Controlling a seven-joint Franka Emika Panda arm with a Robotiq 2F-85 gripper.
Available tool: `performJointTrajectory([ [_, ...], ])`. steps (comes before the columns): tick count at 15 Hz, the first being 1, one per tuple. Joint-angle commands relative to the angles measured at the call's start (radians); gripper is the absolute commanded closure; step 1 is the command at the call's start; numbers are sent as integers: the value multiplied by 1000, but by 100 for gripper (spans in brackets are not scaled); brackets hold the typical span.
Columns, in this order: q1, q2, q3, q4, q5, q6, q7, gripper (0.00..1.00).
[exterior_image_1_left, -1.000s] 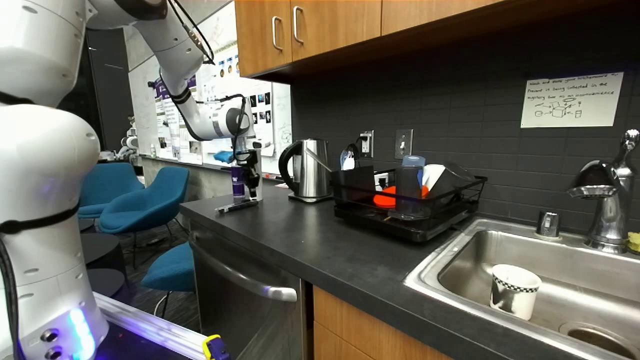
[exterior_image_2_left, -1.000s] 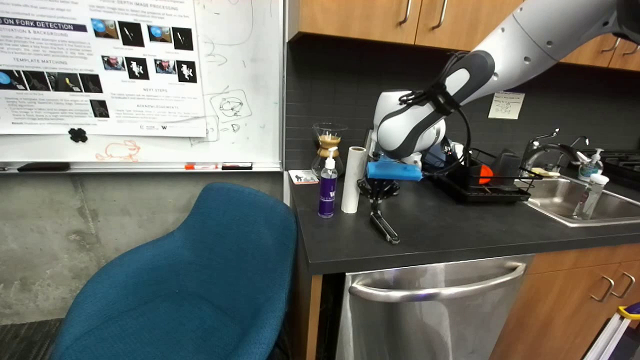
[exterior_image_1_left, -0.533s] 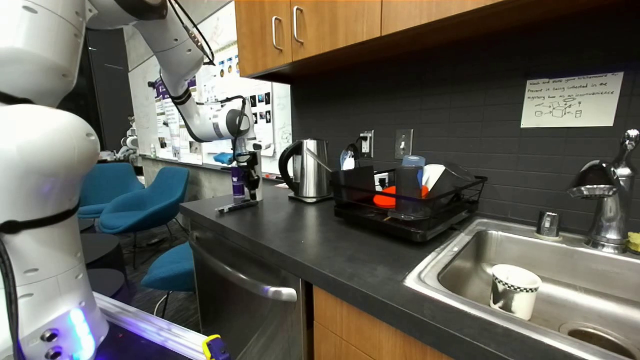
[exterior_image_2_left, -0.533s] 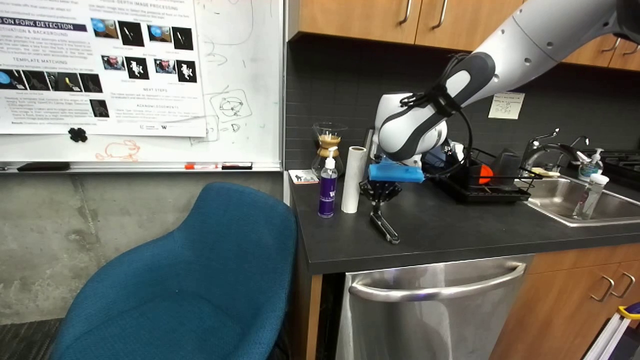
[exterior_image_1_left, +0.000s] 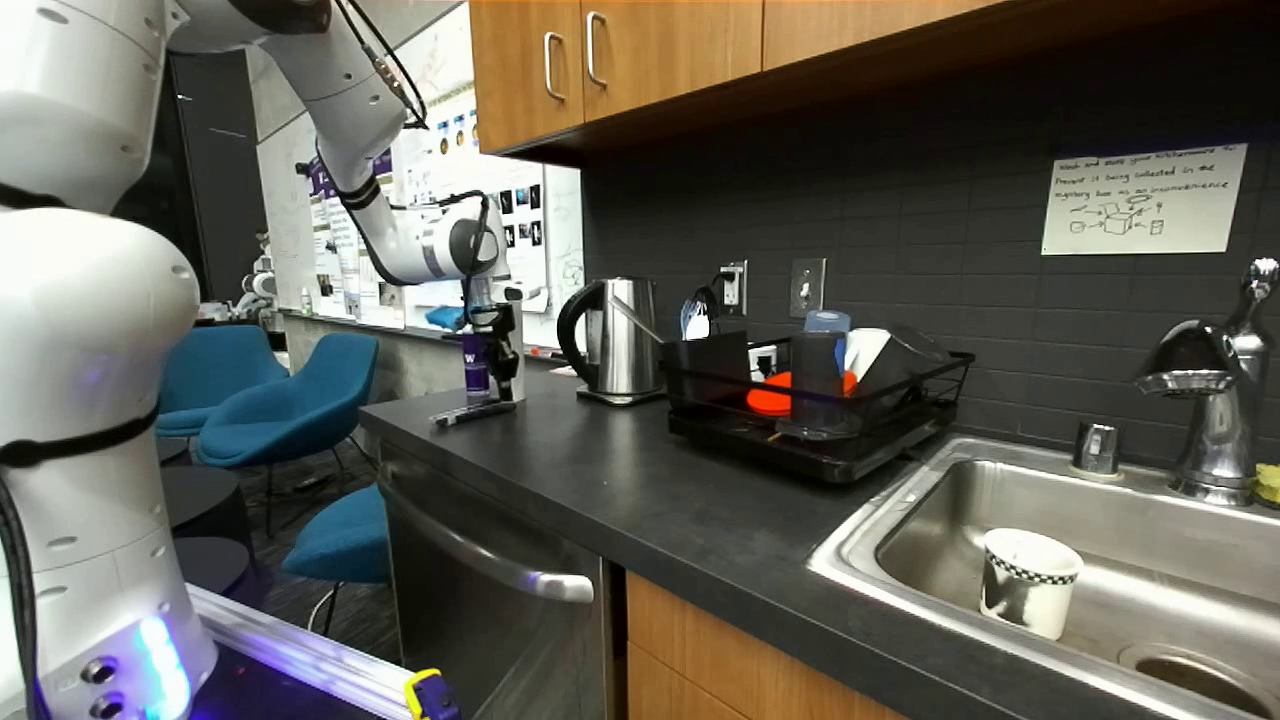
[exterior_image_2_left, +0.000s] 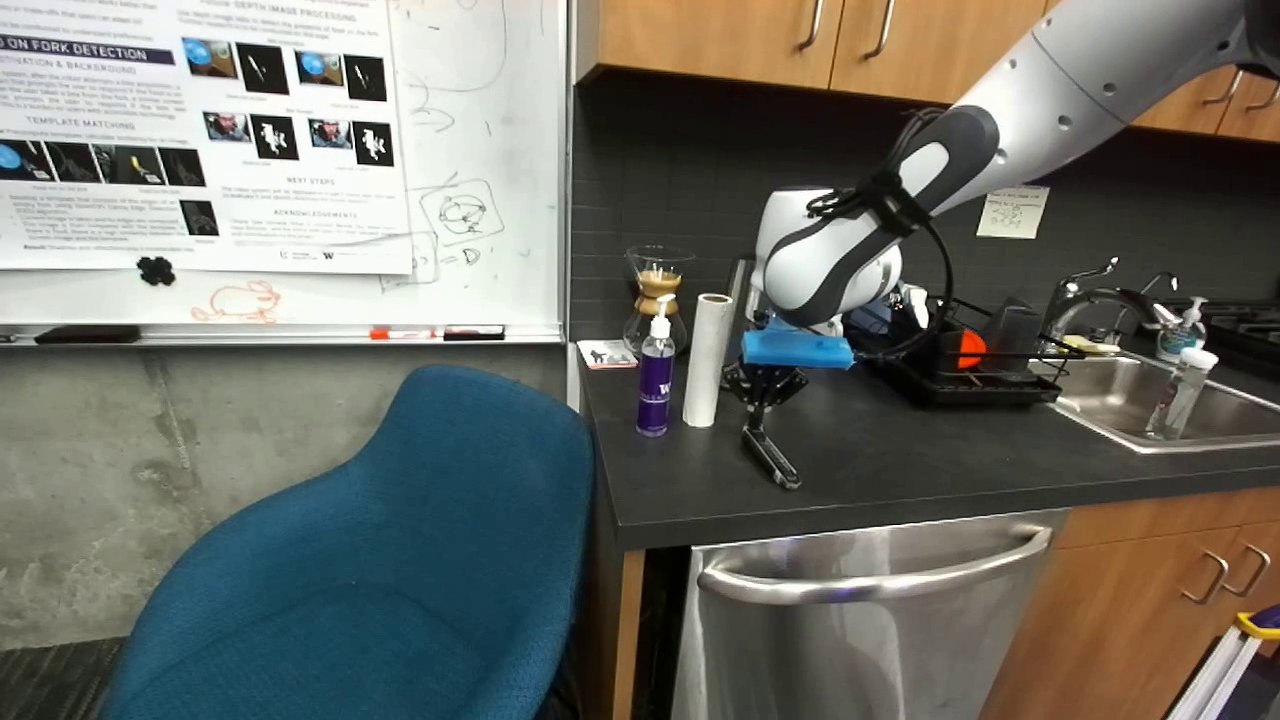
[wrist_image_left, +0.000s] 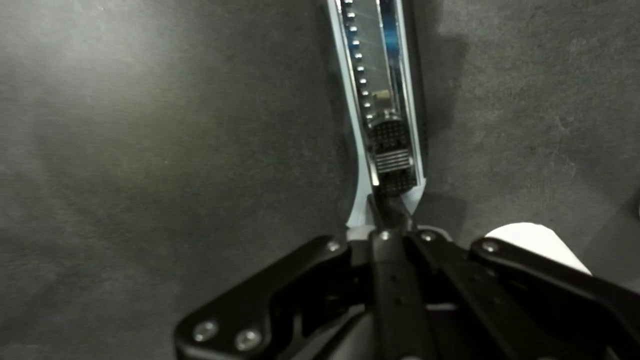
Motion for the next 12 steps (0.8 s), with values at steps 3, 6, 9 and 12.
performJointTrajectory([
  [3,4,-76,-3,-131,-2,50,8,100],
  [6,1,-108,0,-184,1,74,5,100],
  [9,0,-142,1,-234,-10,88,8,100],
  [12,-4,-178,5,-283,-14,95,11,100],
])
